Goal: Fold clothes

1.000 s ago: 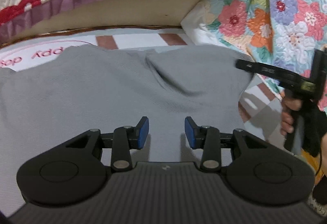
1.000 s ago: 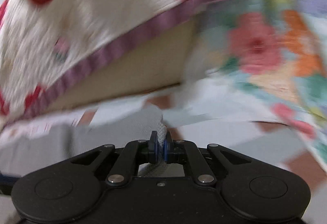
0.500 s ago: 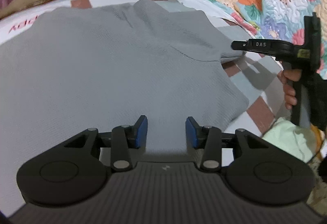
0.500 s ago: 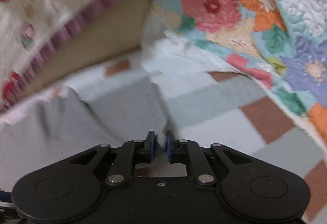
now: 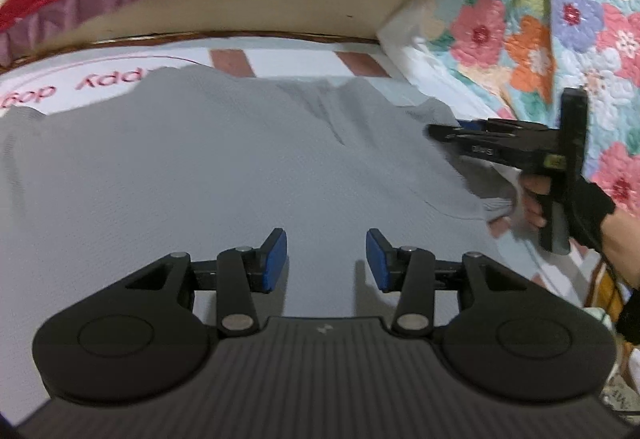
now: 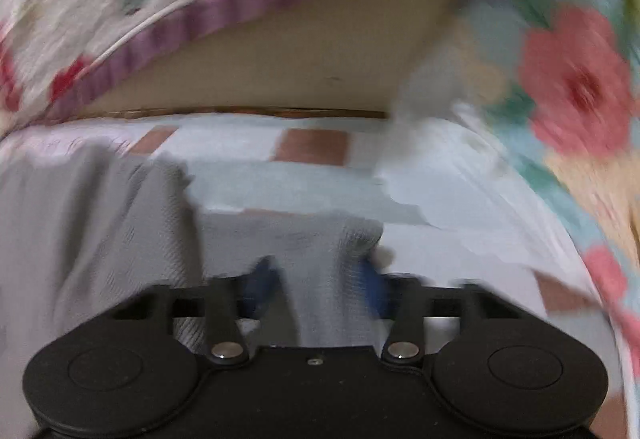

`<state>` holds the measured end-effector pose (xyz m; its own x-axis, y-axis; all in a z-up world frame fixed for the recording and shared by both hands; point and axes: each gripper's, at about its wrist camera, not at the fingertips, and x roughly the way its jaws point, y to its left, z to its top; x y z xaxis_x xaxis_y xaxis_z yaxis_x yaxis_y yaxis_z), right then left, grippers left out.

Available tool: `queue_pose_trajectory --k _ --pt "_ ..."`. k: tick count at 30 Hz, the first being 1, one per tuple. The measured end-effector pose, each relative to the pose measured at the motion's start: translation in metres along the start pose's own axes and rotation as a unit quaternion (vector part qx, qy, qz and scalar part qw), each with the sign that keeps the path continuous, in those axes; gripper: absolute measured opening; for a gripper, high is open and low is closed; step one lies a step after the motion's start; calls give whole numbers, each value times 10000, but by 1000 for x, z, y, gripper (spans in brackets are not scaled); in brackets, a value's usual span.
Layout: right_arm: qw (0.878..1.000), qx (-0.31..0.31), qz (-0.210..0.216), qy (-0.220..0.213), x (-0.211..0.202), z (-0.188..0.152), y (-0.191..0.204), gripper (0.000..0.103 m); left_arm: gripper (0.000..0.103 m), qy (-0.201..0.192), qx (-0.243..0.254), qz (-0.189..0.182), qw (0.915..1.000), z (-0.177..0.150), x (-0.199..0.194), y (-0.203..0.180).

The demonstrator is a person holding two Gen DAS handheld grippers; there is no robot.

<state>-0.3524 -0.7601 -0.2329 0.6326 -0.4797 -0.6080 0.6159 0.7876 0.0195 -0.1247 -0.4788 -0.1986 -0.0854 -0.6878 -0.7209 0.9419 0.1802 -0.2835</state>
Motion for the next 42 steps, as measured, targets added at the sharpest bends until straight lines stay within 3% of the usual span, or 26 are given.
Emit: queue_pose_trajectory --k 2,5,12,17,22,25,29,32,35,39,42 --pt "9993 101 -208 -283 -14 5 -7 4 43 -9 30 135 9999 -1 -2 5" --pt "9929 785 -488 -743 -41 3 -32 4 43 0 -12 217 9998 -4 -1 12" --pt "9888 1413 -389 -296 -27 -19 -46 5 45 182 59 316 9993 -19 10 9" --pt "9809 1919 -207 -247 -24 -12 -51 6 46 282 72 -161 9994 -30 -2 2" --pt "9678 2477 348 -292 -37 21 -44 7 47 540 484 -176 9972 -50 -9 -14" --pt "9635 2579 667 -274 -49 44 -29 7 47 634 368 -191 9971 -57 -17 -13" --pt "9618 2491 1032 -469 -65 63 9 9 47 574 104 -261 9980 -58 -25 -4" --pt "9656 2220 1213 -595 -75 75 52 9 47 164 -145 -57 9997 -51 -36 9" --pt "9786 1632 1063 -670 -80 78 104 11 48 -349 -760 45 9965 -36 -53 35" --pt "9930 653 918 -357 -56 54 176 14 50 -613 -1336 239 9888 -23 -61 66" --pt "9916 176 1274 131 -26 27 203 14 50 -617 -1630 347 9841 -19 -59 81"
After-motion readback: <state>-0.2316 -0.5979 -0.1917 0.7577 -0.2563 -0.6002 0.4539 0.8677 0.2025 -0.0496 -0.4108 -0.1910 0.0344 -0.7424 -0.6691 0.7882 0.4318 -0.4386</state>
